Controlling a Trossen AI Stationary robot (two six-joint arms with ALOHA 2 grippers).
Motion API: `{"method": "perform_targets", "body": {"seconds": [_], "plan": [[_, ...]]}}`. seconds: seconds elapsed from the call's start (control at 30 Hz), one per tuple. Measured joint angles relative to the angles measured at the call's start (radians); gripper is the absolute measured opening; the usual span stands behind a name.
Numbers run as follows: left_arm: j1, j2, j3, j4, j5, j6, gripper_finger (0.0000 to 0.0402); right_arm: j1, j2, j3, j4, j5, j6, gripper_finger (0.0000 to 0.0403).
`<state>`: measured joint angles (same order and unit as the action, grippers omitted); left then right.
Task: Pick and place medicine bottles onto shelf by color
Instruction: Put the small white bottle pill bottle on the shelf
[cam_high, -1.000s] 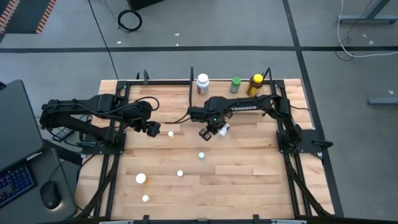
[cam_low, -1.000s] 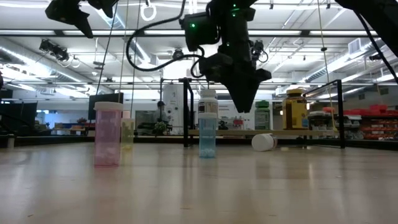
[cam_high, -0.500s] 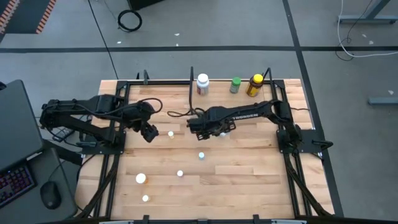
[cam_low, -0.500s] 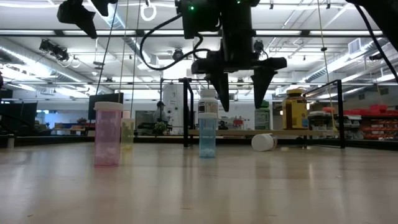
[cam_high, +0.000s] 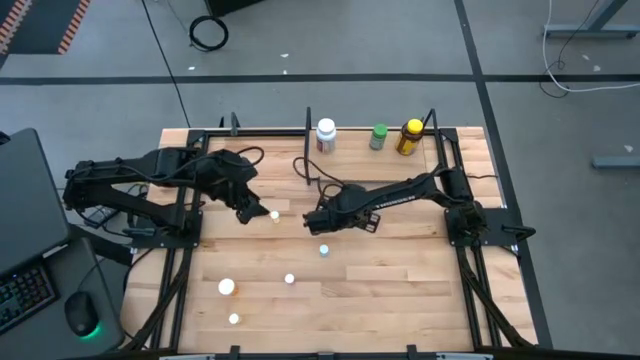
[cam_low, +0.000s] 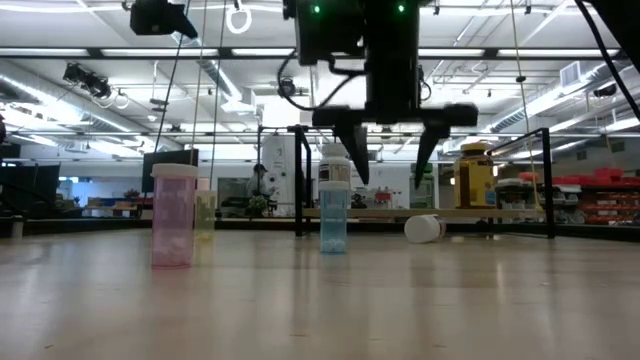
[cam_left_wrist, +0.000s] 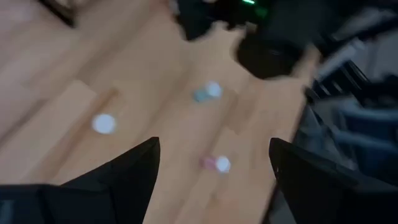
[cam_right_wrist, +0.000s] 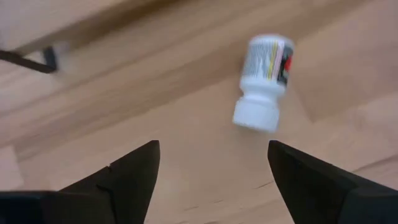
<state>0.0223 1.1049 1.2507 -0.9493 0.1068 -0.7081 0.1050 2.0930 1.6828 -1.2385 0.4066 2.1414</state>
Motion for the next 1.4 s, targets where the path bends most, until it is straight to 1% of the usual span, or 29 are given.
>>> {"method": "perform_targets", "body": {"seconds": [0.1, 0.2, 0.33, 0.43, 0.83, 1.03, 1.4], "plan": [[-0.003, -0.019, 0.000, -0.018, 0.069, 0.044, 0.0306, 0.011, 0.000, -0.061, 0.075, -0.013, 0.051, 0.0300], [-0.009, -0.033, 0.000, -0.044, 0.089, 0.090, 0.0306, 0.018, 0.001, -0.097, 0.126, -0.022, 0.054, 0.0295], [-0.010, -0.051, 0.000, -0.095, 0.097, 0.135, 0.0306, 0.020, 0.001, -0.126, 0.101, -0.027, 0.058, 0.0289], [-0.010, -0.057, 0.000, -0.132, 0.097, 0.138, 0.0306, 0.020, 0.001, -0.136, 0.063, -0.039, 0.058, 0.0284], [-0.010, -0.060, 0.000, -0.144, 0.101, 0.149, 0.0306, -0.005, 0.001, -0.230, 0.139, -0.044, 0.059, 0.0274], [-0.010, -0.060, 0.000, -0.156, 0.101, 0.166, 0.0306, -0.023, 0.001, -0.258, 0.225, -0.029, 0.058, 0.0274], [-0.010, -0.060, 0.000, -0.186, 0.108, 0.178, 0.0306, -0.035, 0.000, -0.263, 0.201, -0.018, 0.060, 0.0267]]}}
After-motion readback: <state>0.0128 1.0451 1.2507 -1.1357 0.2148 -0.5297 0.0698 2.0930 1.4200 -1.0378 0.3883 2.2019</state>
